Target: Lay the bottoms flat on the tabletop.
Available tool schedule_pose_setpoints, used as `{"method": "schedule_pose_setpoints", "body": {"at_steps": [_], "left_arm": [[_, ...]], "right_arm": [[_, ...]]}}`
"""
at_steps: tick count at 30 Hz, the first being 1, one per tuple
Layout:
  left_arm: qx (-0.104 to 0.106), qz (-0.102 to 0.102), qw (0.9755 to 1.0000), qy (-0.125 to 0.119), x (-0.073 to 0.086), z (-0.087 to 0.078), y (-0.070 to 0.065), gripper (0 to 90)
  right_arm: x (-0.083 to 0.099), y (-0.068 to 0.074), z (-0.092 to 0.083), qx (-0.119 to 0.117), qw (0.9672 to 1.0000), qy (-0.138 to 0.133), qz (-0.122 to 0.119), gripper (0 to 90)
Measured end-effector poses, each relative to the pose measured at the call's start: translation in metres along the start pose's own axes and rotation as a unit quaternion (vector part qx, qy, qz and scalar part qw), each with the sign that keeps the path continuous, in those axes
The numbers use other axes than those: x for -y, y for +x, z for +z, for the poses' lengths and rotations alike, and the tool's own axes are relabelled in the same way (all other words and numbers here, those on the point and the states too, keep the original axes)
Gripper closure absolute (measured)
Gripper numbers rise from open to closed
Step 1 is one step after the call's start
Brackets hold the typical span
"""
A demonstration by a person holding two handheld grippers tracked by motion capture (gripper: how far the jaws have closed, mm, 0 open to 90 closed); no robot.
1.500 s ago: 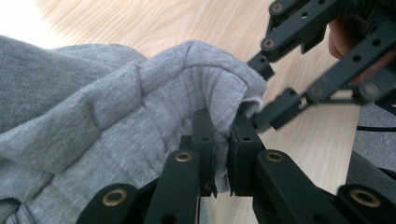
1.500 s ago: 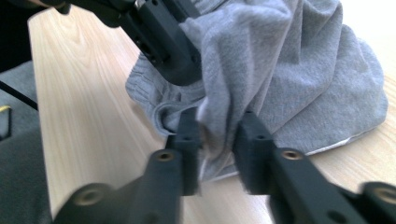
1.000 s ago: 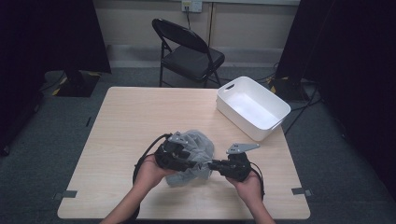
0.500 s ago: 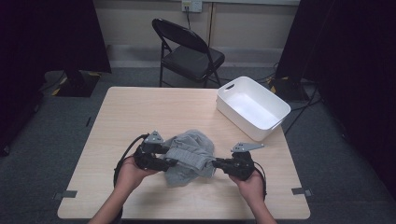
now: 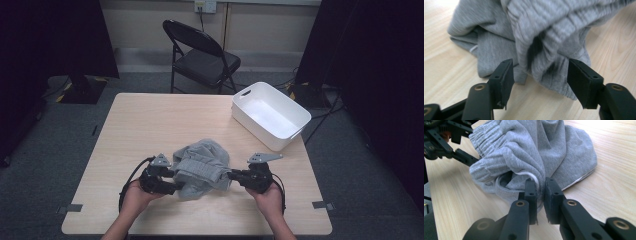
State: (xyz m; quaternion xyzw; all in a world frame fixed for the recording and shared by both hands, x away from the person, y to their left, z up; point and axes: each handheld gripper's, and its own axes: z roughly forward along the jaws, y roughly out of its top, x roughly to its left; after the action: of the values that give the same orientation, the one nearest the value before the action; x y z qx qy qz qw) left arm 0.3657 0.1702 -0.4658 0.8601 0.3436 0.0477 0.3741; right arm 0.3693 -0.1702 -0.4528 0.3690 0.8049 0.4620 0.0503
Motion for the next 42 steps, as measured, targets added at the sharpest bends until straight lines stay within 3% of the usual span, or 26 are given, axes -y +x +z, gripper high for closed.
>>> {"method": "schedule_pose_setpoints", "body": {"at_steps": [9,20,24,31,42], "left_arm": [[0.011,-0.004,0.9999,0.001,0.004,0.006,-0.003,50.1],[0.008,0.001,0.9999,0.012,0.005,0.008,-0.008,65.2],[0.003,-0.017,0.9997,0.017,0.004,0.011,-0.009,67.8],[0.006,-0.029,0.9995,0.013,0.003,0.012,-0.008,79.7],[0.006,-0.007,0.9999,0.008,-0.014,-0.008,-0.013,84.1]], "right_arm": [[0.000,-0.001,-0.001,0.002,1.0000,-0.002,-0.002,81.5],[-0.002,0.002,-0.003,0.004,1.0000,-0.004,-0.007,81.4],[-0.002,0.002,-0.003,0.004,0.9999,-0.003,-0.009,81.4],[-0.001,0.001,-0.003,0.004,1.0000,-0.004,-0.007,81.5],[-0.002,0.000,-0.006,0.001,1.0000,-0.005,-0.006,81.5]]}}
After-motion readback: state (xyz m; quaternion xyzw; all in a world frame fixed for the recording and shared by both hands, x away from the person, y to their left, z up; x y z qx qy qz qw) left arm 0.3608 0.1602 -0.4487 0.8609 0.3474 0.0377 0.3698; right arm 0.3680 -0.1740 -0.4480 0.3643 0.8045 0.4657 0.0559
